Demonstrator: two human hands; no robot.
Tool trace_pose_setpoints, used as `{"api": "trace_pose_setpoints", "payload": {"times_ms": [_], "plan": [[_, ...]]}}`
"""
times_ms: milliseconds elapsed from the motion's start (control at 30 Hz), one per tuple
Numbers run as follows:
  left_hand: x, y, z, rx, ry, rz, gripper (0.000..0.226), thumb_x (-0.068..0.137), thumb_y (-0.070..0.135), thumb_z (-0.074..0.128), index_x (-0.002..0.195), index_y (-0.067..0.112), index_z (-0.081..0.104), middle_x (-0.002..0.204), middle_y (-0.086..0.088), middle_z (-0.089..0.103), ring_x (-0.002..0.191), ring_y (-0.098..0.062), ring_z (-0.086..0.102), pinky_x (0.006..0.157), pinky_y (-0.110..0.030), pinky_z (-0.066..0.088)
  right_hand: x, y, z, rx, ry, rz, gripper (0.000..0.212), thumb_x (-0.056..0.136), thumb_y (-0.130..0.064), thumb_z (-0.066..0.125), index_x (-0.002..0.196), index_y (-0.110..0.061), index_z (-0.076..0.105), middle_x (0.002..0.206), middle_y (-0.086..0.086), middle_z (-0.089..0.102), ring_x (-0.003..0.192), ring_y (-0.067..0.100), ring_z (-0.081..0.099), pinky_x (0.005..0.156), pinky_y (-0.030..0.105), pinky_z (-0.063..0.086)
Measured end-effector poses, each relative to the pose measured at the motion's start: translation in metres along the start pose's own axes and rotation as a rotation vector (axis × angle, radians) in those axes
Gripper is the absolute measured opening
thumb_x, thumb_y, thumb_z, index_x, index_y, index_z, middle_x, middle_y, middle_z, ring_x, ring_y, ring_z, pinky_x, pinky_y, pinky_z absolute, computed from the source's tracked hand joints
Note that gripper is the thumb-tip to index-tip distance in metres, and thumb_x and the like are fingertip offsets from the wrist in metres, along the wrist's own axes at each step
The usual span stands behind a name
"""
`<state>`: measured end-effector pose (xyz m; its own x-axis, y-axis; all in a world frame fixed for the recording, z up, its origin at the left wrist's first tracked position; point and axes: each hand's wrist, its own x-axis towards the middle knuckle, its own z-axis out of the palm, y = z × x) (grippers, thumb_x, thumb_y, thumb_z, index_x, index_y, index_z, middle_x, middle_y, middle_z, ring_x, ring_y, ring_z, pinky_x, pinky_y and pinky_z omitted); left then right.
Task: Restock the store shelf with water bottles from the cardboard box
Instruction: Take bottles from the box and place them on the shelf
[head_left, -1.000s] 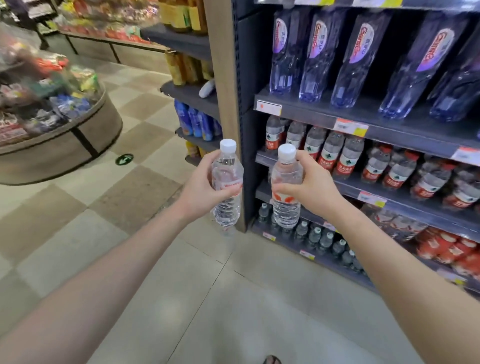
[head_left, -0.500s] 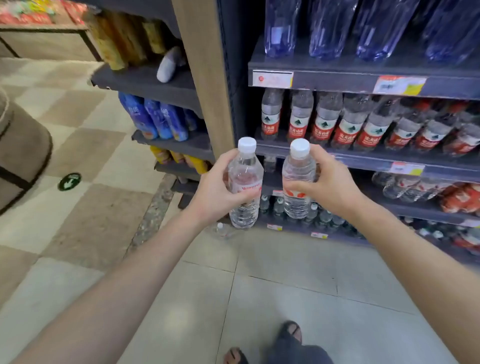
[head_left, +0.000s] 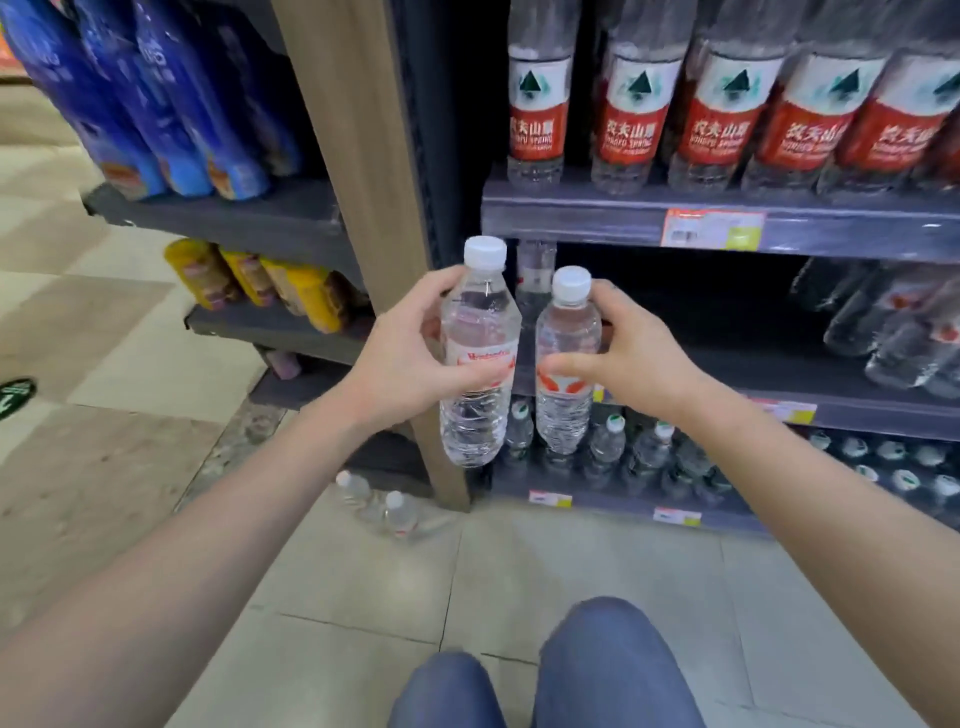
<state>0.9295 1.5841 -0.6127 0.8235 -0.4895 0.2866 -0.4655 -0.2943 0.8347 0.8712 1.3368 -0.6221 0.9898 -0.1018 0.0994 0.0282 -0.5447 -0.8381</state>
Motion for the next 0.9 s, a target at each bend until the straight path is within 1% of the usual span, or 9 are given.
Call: {"api": "trace_pose_setpoints", "payload": {"times_ms": [67,133,200,300,433,567,667,767,900], "plan": [[0.000,-0.033,0.016,0.000,0.010,0.043,0.080,0.078,0.015,0.094,0.146,0.023,0.053,0.131,0.014,0.069,0.116,0.001,0.068,0.094,-0.012,0.049,0.016,0.030,0.015,0.004,0.007,-0.040,0.059,0.077,-0.022,0.088,0.124,-0.038,0.058,0.110,-0.014,0.073,0.098,0.005,0.070,0.076,0.023,0.057],[-0.001,-0.059,0.028,0.001,0.025,0.073,0.081,0.077,0.014,0.094,0.147,0.021,0.053,0.131,0.013,0.070,0.115,0.000,0.069,0.093,-0.011,0.049,0.029,0.052,0.025,-0.005,0.006,-0.088,0.057,0.078,-0.020,0.087,0.124,-0.037,0.058,0.111,-0.014,0.073,0.102,0.007,0.070,0.089,0.036,0.059],[-0.003,-0.078,0.036,0.009,0.042,0.097,0.082,0.076,0.015,0.095,0.147,0.023,0.053,0.130,0.015,0.071,0.115,0.000,0.069,0.094,-0.012,0.050,0.040,0.068,0.033,-0.023,0.025,-0.123,0.059,0.078,-0.019,0.088,0.127,-0.036,0.058,0.112,-0.013,0.073,0.104,0.007,0.070,0.096,0.040,0.057],[-0.007,-0.093,0.043,0.009,0.059,0.108,0.081,0.076,0.017,0.095,0.146,0.026,0.054,0.128,0.016,0.072,0.116,-0.001,0.070,0.095,-0.015,0.051,0.052,0.078,0.040,-0.027,0.047,-0.137,0.059,0.078,-0.018,0.088,0.128,-0.031,0.059,0.111,-0.012,0.073,0.102,0.007,0.070,0.096,0.036,0.057],[-0.007,-0.096,0.040,-0.020,0.039,0.087,0.080,0.077,0.017,0.095,0.146,0.027,0.055,0.127,0.015,0.073,0.116,-0.006,0.071,0.098,-0.021,0.054,0.067,0.079,0.042,0.043,0.087,-0.098,0.052,0.080,-0.013,0.087,0.121,-0.030,0.060,0.106,-0.008,0.073,0.098,0.012,0.072,0.086,0.034,0.061],[-0.003,-0.089,0.038,-0.029,-0.009,0.075,0.078,0.076,0.013,0.095,0.141,0.033,0.056,0.122,0.020,0.074,0.113,-0.002,0.071,0.089,-0.014,0.053,0.091,0.078,0.042,0.046,0.096,-0.079,0.054,0.078,-0.010,0.088,0.121,-0.028,0.060,0.108,-0.007,0.073,0.099,0.009,0.071,0.090,0.033,0.059],[-0.001,-0.087,0.035,-0.044,-0.007,0.075,0.081,0.075,0.014,0.095,0.143,0.032,0.055,0.122,0.021,0.074,0.111,-0.001,0.071,0.085,-0.013,0.053,0.113,0.071,0.042,0.050,0.090,-0.080,0.056,0.076,-0.007,0.089,0.121,-0.022,0.059,0.109,-0.006,0.072,0.097,0.008,0.070,0.089,0.029,0.058],[-0.004,-0.092,0.035,-0.046,-0.011,0.081,0.084,0.074,0.018,0.095,0.145,0.032,0.054,0.124,0.021,0.073,0.113,-0.001,0.071,0.088,-0.016,0.054,0.129,0.070,0.047,0.027,0.083,-0.087,0.064,0.074,-0.007,0.090,0.128,-0.020,0.057,0.111,-0.006,0.071,0.098,0.006,0.069,0.087,0.023,0.055],[-0.011,-0.100,0.037,-0.038,-0.015,0.061,0.082,0.074,0.018,0.096,0.144,0.033,0.055,0.125,0.020,0.073,0.115,-0.004,0.070,0.094,-0.023,0.055,0.143,0.079,0.051,0.058,0.106,-0.078,0.065,0.076,-0.006,0.088,0.131,-0.017,0.057,0.115,0.000,0.071,0.102,0.012,0.070,0.088,0.026,0.056]]}}
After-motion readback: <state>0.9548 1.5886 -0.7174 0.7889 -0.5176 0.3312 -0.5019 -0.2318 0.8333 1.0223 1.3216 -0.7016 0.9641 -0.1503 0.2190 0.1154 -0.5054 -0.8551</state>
